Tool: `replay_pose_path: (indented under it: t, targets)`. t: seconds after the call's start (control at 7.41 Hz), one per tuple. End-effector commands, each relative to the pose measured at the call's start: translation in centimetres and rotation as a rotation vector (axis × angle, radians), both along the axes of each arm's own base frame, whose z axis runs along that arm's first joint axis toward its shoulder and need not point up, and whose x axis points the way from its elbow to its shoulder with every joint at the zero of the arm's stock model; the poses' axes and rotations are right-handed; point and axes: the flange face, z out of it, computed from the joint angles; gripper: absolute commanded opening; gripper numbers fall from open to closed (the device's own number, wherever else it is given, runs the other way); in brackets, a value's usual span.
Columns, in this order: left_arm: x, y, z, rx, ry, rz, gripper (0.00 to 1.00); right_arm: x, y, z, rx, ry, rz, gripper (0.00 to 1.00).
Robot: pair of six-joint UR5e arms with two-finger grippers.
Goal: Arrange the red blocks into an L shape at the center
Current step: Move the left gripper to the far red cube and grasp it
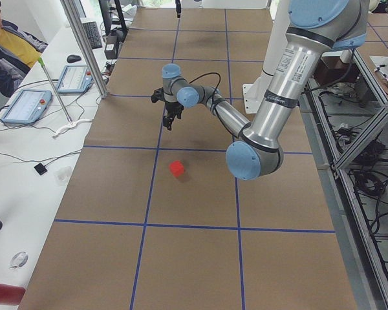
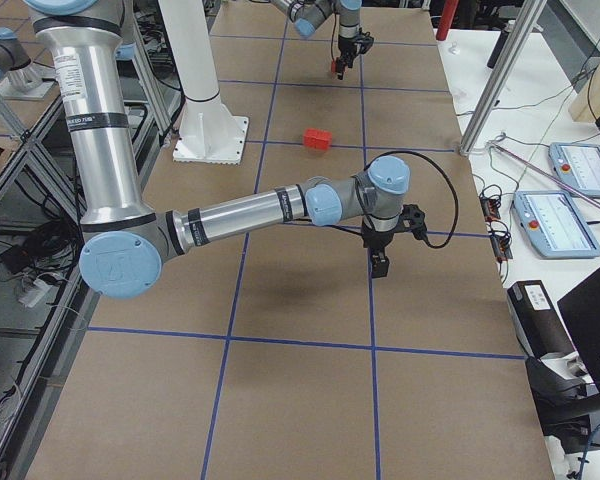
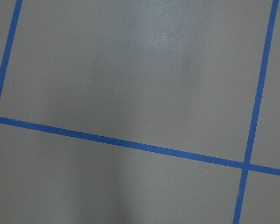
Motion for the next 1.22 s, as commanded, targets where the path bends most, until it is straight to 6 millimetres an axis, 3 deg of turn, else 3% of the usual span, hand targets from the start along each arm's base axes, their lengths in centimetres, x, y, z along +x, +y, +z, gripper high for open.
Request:
replay_pose_path:
  t: [0.0, 0.27, 0.54, 1.08]
  targets:
    - [-7.7, -0.5, 7.3, 0.12, -0.024, 0.157, 1.0, 0.0, 0.0, 0.0, -0.001, 0.0, 0.001, 0.99]
    - [-10.0, 0.6, 10.6, 0.23, -0.022, 0.244, 1.0, 0.0, 0.0, -0.2, 0.003, -0.001, 0.002, 0.99]
    - [-10.5, 2.0, 15.3, 0.304, 0.02, 0.233, 1.0, 0.0, 0.0, -0.2, 0.002, -0.001, 0.001, 0.99]
    - [-9.8, 2.1, 15.3, 0.23, 0.037, 0.158, 1.0, 0.0, 0.0, -0.1, 0.004, -0.001, -0.001, 0.99]
